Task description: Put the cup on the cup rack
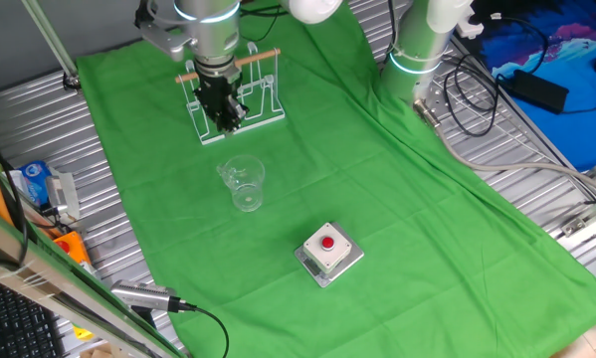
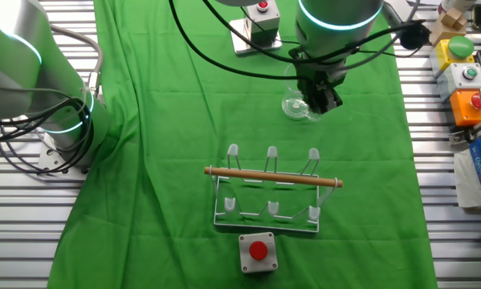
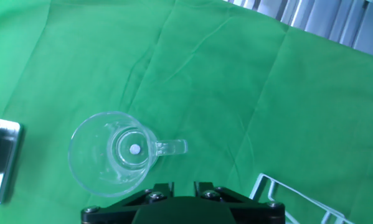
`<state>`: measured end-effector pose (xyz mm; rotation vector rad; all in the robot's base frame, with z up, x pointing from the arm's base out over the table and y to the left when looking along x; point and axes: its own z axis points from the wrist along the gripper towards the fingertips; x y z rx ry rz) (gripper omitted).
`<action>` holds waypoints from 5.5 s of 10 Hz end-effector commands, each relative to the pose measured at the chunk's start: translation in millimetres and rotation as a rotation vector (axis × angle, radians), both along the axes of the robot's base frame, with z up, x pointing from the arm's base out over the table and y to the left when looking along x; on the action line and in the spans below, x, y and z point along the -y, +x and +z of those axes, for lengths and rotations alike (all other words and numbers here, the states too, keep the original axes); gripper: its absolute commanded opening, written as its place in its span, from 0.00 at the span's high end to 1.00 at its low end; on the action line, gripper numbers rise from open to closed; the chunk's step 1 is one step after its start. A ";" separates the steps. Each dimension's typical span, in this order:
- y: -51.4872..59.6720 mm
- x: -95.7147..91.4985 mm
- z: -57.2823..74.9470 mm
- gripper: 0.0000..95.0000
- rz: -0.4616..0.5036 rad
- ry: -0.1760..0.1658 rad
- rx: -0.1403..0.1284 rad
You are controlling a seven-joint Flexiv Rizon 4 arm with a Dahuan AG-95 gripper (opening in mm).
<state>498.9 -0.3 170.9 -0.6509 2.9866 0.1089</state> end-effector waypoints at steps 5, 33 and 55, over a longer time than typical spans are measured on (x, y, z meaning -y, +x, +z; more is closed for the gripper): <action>0.6 -0.9 1.2 0.00 0.029 -0.001 -0.002; 0.4 -0.9 1.0 0.60 0.236 -0.058 -0.026; 80.0 -20.5 10.3 0.40 0.215 -0.021 -0.049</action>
